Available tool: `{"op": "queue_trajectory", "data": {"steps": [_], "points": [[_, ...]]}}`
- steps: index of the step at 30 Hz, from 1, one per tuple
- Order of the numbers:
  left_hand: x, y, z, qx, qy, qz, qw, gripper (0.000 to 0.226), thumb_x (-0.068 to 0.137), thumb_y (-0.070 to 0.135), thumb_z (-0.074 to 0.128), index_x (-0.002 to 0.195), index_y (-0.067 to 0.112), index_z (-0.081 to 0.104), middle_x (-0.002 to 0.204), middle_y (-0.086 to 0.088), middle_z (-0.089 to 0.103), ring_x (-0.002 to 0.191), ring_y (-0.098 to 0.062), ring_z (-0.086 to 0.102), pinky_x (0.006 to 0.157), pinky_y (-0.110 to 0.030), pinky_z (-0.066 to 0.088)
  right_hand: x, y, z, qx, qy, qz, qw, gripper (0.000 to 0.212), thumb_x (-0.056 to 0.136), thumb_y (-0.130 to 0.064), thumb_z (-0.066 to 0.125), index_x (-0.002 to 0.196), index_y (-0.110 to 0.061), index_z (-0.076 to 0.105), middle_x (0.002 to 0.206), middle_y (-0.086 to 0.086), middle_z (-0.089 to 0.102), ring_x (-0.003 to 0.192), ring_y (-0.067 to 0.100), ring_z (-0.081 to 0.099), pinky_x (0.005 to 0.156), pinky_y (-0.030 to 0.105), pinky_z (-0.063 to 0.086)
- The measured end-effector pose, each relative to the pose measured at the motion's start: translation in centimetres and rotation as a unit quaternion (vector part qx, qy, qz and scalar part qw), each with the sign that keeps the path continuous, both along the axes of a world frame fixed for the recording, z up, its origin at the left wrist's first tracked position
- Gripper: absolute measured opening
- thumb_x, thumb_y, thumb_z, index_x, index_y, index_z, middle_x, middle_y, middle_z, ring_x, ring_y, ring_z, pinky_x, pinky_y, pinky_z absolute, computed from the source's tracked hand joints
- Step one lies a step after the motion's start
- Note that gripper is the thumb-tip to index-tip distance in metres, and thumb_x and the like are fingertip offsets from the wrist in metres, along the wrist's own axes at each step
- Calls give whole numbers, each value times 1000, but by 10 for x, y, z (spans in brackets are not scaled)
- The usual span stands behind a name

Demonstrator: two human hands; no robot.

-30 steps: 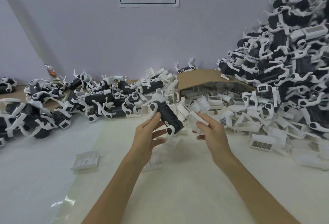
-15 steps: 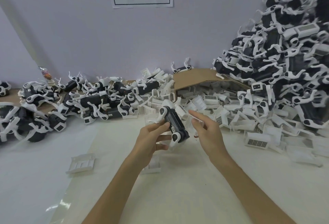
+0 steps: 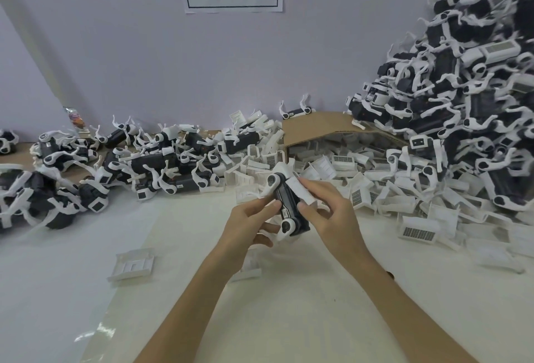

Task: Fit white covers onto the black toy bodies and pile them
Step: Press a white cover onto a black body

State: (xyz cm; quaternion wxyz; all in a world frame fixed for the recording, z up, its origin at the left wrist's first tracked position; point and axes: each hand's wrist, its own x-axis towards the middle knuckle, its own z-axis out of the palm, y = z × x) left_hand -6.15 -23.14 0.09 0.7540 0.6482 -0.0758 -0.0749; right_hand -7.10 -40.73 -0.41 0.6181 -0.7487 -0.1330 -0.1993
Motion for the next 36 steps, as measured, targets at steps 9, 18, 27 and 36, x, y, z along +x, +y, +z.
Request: {"op": "queue_trajectory", "data": {"steps": [9,18,27,36], "points": [[0,1,0,-22,0,26,999,15,92,29,72,86,39,82,97,0,78,70,-17,68,50,-26,52,-2,2,-1,-18,-2,37,999,57,89,3,67,127,-38,58,133,-13,61,127,4,55,98,33,55],[2,1,-2,-24,-3,42,999,20,89,27,75,77,42,81,85,5,77,60,-11,66,49,-25,53,-1,1,-1,-36,-9,51,998,47,89,3,69,129,-19,65,133,-16,62,128,-4,53,96,21,53],[8,2,-6,-20,1,58,998,8,90,25,74,95,31,72,83,8,77,57,-9,64,48,-25,52,-2,0,2,-31,15,88,996,45,95,6,59,134,-16,60,137,-11,61,127,-8,52,93,11,47],[12,4,-10,-70,35,56,995,35,90,26,74,123,15,69,99,-5,75,58,-14,60,50,-25,48,-7,10,-10,-185,22,120,975,92,84,-31,78,156,-42,22,154,-31,33,141,-12,29,110,5,26]]}}
